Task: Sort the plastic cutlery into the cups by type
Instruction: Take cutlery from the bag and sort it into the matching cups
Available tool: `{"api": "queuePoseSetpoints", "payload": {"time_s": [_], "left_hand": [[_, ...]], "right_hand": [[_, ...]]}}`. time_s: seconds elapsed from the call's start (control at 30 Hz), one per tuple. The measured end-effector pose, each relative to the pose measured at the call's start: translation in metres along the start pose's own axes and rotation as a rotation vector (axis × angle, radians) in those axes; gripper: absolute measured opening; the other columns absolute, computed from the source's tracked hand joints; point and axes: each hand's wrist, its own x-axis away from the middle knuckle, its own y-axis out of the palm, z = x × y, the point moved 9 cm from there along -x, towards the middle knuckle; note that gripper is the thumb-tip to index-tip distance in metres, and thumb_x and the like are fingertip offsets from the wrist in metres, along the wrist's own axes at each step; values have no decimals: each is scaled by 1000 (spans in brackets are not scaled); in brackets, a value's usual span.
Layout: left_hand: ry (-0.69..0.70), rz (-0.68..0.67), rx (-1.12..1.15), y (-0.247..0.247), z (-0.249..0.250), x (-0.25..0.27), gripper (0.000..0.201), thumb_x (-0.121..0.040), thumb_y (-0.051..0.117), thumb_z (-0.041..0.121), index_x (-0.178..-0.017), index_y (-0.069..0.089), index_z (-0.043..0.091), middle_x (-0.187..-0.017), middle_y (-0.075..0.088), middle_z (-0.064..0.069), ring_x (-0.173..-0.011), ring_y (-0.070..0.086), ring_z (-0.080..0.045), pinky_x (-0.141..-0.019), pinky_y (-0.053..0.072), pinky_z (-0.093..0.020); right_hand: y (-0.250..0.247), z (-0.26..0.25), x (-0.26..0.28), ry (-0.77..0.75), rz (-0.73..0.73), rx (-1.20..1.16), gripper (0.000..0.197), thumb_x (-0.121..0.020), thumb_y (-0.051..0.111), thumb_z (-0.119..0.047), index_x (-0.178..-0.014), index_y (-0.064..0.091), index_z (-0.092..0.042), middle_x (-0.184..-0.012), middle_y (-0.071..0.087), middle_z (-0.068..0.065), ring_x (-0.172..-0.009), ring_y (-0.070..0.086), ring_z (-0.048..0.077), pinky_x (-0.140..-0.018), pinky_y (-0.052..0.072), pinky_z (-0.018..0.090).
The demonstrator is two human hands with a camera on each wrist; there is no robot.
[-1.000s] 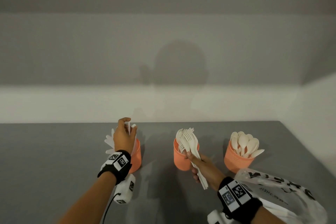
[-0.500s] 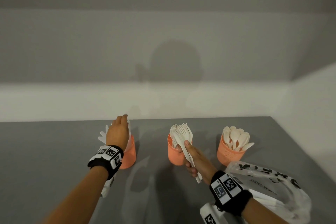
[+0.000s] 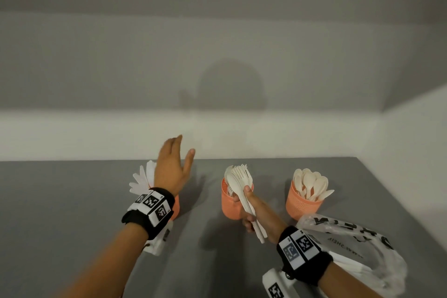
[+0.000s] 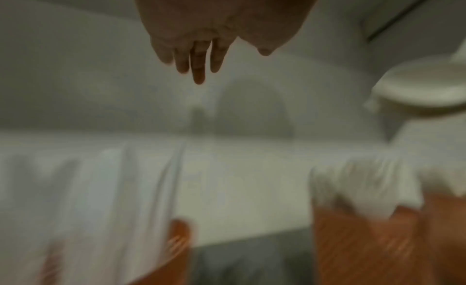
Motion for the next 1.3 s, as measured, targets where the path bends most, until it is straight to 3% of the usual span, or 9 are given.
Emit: {"api": "queuePoseSetpoints", "payload": {"time_s": [0.1,0.23,0.37,0.53,0.63,0.73,0.8,0.97,1.3], "left_hand": [[-176,-162,542,19,37,25,54,-90,58,24,-138,35,13,-117,55,-5,-107,56,-17,-82,45,-14],[-457,-568,951,80,55,76,51,-77,69,36,-113,56,3,-97,65,-11,-86,66,-18,-76,53,-24],[-643,-523,1187,95,60,96,22,-90,55,19,-98,64,1,-89,71,-13,-82,69,-21,-70,58,-26],[-658,-245,814,86,51,94,19,-84,61,11,-66,64,8,-63,67,-7,-63,64,-23,-64,53,-28],[-643,-148,784,84,57,93,10,-82,67,16,-74,63,11,-76,68,-13,-78,67,-29,-78,54,-38],[-652,-251,832,89,64,95,43,-71,72,44,-89,63,6,-86,67,-16,-76,66,-28,-69,56,-36],[-636,-411,922,96,68,101,57,-79,61,54,-98,65,0,-81,66,-17,-58,64,-23,-53,51,-27],[-574,-420,986,86,72,113,26,-95,50,21,-106,61,1,-71,63,-8,-50,62,-9,-48,49,-17],[-544,-527,917,77,84,121,33,-95,27,15,-82,55,2,-50,58,-6,-36,46,-15,-51,38,-28]], "right_hand": [[13,-3,-2,-1,-64,-92,51,-89,25,-61,-90,52,-17,-36,31,-7,-29,27,7,-32,25,16],[39,-13,9,-14,-222,-140,28,-81,50,-44,-76,53,-16,-34,33,-8,-25,26,2,-28,22,14],[48,-3,21,86,-334,-69,33,-95,45,-19,-63,54,-18,-36,38,-9,-26,29,3,-30,27,14],[29,-16,21,-115,-87,263,15,-87,55,-4,-78,57,-16,-49,58,-6,-43,54,3,-52,47,20],[25,-21,25,-225,14,220,21,-91,49,-8,-87,55,-28,-75,64,22,-61,59,15,-57,47,23],[22,-11,27,-129,30,37,15,-99,38,-28,-89,49,-25,-52,47,6,-39,43,13,-38,37,23],[17,-7,31,-14,3,-75,35,-98,34,-44,-75,46,-20,-39,38,-4,-29,31,8,-36,26,16],[10,-7,39,61,-62,-57,57,-95,28,-53,-60,45,-12,-35,40,-6,-26,28,5,-32,22,13],[8,-4,40,9,-26,-138,44,-99,33,-38,-83,57,-5,-48,56,2,-29,34,7,-31,25,14]]}}
